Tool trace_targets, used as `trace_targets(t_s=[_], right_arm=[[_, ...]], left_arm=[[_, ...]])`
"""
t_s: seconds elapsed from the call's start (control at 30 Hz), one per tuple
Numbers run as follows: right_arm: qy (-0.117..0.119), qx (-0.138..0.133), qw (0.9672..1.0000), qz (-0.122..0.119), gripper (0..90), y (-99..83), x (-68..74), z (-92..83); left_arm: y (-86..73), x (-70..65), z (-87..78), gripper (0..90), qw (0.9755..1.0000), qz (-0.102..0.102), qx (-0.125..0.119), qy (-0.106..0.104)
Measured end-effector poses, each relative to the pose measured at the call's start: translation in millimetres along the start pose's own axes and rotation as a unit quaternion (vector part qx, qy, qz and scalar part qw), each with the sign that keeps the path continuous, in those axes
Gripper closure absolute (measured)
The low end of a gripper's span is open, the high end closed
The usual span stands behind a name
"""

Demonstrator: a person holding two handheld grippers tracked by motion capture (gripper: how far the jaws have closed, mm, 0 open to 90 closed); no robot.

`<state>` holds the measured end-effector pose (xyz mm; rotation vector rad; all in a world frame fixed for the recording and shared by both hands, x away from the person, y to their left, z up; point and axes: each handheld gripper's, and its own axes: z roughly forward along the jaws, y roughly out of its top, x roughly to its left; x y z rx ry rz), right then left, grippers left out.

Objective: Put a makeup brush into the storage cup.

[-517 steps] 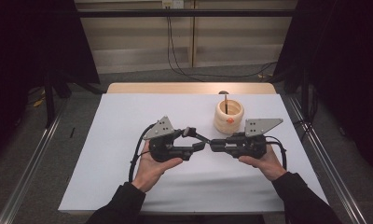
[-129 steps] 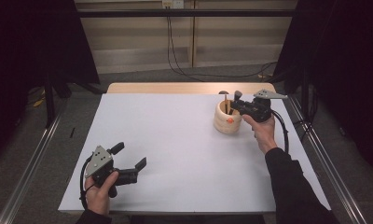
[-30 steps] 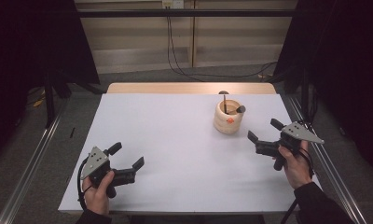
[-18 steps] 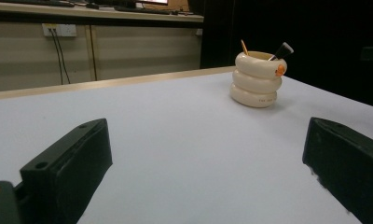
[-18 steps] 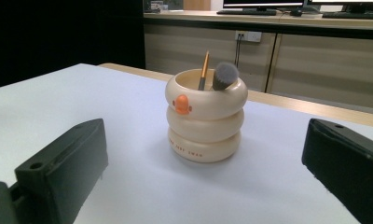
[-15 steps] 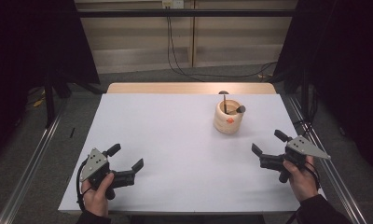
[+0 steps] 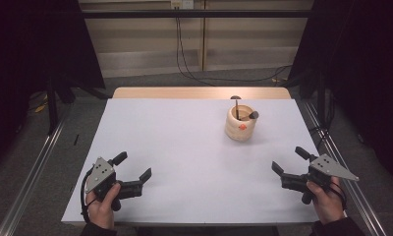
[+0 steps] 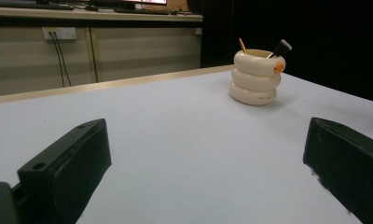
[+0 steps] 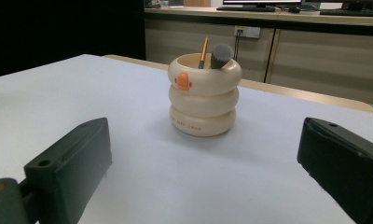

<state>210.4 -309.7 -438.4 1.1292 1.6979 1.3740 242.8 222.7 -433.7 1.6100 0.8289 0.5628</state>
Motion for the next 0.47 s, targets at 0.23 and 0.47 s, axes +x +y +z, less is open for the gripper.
trace_targets(t_s=[0.23,0.47], right_arm=[[0.012,0.009,0.9998,-0.012,2.0,-4.2,4.0,0.8],[0.007,0.001,1.0,-0.002,1.9,-2.9,2.6,0.3]], left_arm=[[0.2,0.8,-0.3,0.7,1.0,0.003,-0.001,-0.001],[0.1,0.7,0.4,0.8,1.0,0.002,0.0,-0.006]])
